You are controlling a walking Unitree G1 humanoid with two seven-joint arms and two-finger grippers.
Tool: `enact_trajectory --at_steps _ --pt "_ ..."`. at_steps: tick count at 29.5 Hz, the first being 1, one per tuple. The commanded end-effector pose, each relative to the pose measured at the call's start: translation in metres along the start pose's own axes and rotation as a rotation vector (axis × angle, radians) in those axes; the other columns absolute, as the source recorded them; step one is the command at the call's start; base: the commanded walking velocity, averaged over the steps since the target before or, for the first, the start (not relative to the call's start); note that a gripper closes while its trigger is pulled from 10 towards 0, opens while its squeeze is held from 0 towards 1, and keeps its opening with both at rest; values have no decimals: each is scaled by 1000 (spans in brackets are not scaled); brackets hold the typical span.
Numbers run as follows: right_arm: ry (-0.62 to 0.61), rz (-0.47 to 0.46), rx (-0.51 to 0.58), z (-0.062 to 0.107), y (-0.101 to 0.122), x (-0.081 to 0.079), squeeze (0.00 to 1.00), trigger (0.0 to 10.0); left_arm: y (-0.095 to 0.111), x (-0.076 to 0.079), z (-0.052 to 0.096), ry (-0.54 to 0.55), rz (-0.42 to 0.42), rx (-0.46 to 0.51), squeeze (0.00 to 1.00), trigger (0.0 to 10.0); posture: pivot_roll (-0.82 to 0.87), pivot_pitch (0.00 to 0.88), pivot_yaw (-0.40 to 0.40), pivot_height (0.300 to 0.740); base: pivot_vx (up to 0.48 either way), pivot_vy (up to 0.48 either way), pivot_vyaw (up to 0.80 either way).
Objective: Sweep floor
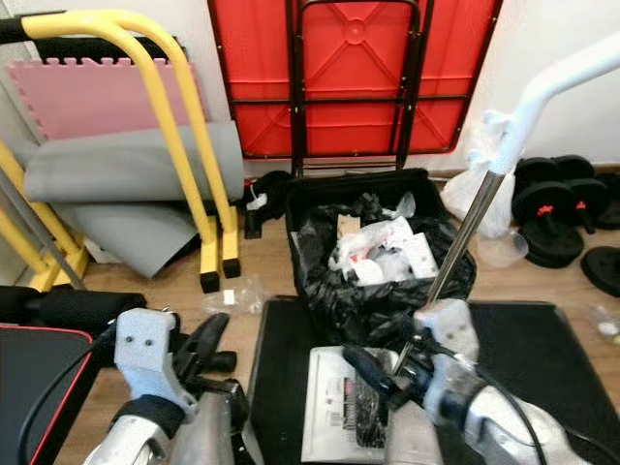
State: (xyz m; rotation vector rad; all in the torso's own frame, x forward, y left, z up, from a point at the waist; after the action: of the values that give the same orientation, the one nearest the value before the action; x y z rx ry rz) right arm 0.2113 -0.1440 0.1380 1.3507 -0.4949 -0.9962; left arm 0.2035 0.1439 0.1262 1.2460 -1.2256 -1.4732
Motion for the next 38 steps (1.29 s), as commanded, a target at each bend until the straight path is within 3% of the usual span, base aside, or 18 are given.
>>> enact_trajectory --at_steps 1,3,10,22,38 --pt "-29 78 19 -4 -1 1 0 10000 -15 -12 3 160 -34 -74 0 10000 -158 26 -31 550 0 0 0" --pt "-28 135 41 -11 0 -1 0 10000 -26 -18 8 211 -67 -121 0 10000 -141 17 -13 560 0 0 0" --pt "-22 125 52 -20 -1 -2 0 10000 -30 -22 8 234 -75 -132 0 10000 -135 0 -4 575 0 0 0" --pt "-20 109 76 -37 -9 2 0 10000 -32 -20 -16 161 -42 -103 0 10000 -143 0 10 620 -40 0 0" --pt "-6 121 79 -45 -7 6 0 10000 -31 -23 -26 154 -44 -75 0 10000 -149 0 9 670 -60 0 0"
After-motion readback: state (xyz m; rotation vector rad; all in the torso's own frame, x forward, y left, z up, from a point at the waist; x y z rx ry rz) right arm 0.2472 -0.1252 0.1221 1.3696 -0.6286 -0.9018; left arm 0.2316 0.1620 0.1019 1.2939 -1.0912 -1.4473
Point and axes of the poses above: a point about 5 cm out from each wrist's last joint towards the gripper, its own z axis pointing back from the gripper into the wrist, its own y axis along the axis of the wrist's last joint, x = y × z, the point moved 2 cm from there along -z, pointing out of the wrist towards the gripper, and after that the axes turned 11 degrees about -z, right-handed, at the moved point
